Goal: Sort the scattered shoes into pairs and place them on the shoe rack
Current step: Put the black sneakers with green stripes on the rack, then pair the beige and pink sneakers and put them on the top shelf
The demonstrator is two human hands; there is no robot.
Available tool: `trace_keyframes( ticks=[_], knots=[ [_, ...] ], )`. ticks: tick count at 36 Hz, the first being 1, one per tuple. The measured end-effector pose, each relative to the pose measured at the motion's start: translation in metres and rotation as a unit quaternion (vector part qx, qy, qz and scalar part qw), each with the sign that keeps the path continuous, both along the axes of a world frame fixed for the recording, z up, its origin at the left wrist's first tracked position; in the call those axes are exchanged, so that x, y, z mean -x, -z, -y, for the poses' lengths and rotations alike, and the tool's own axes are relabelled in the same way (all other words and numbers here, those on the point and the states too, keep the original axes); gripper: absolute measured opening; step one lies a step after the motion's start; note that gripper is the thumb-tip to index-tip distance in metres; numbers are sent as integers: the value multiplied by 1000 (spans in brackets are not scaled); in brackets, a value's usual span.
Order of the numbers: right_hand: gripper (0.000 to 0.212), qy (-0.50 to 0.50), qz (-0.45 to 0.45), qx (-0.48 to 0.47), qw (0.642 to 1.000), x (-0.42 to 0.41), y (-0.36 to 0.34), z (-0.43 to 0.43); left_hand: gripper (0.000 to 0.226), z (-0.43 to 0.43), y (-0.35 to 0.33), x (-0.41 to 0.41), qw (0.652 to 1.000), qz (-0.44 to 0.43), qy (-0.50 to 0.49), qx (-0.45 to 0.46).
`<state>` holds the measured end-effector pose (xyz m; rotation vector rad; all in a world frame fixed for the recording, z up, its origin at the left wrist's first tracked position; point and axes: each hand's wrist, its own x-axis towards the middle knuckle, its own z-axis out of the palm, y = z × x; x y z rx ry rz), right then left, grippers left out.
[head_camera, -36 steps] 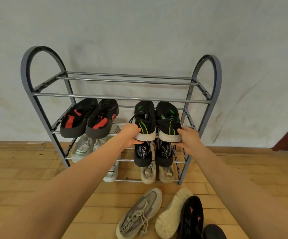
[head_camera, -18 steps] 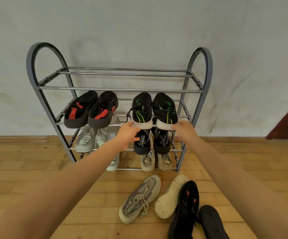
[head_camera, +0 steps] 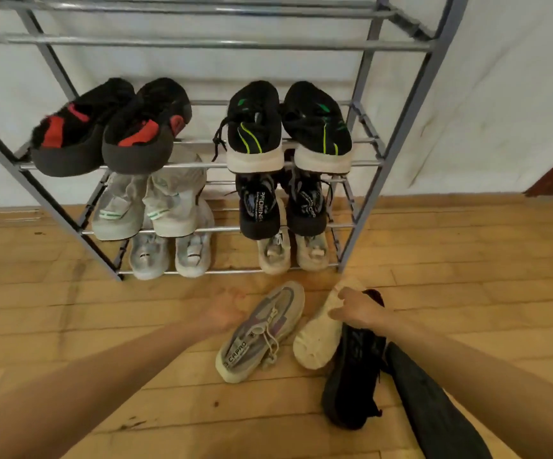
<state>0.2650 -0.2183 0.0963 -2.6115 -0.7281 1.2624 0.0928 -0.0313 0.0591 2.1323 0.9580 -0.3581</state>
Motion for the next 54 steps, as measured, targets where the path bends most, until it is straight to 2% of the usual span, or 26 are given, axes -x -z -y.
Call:
trace_keyframes(
  ticks=[4,9,16,20,26,28,32,37,43,45,47,48,51,54],
  knots=[
    [81,6,-10,11,1000,-2,50,-4,71,-4,39,0,998,-59,-6,-15],
    [92,-57,75,66,993,8,84,-16,81,1,75,5,992,-123,13,9],
    [112,-101,133,116,979,25,93,-26,67,4,96,12,992,-109,-16,54],
    [112,-167,114,157,967,33,102,-23,52,3,98,11,988,-123,-32,84],
    [104,-175,127,151,964,43,108,-23,40,17,103,16,986,-128,-38,98],
    [100,-176,143,135,965,50,111,-20,39,21,103,21,988,-123,-48,84],
    [107,-164,155,94,970,52,111,-11,37,22,105,37,986,-109,-92,85],
    [97,-111,101,22,988,45,94,-9,34,20,112,55,972,-69,-192,115],
    [87,-53,9,-152,987,51,76,1,39,24,111,55,979,-60,-179,83],
    [89,-70,-20,-199,977,56,77,7,40,30,106,50,986,-59,-157,12],
    [90,-88,-29,-228,969,60,82,15,44,38,97,41,987,-7,-138,-77],
    [90,-93,-32,-237,966,62,85,20,43,43,89,36,987,24,-143,-71],
    [82,-126,-31,-250,960,63,97,33,44,60,66,18,985,68,-157,33],
    [55,-133,8,-228,964,60,108,45,48,82,56,6,993,46,-81,79]
  ],
)
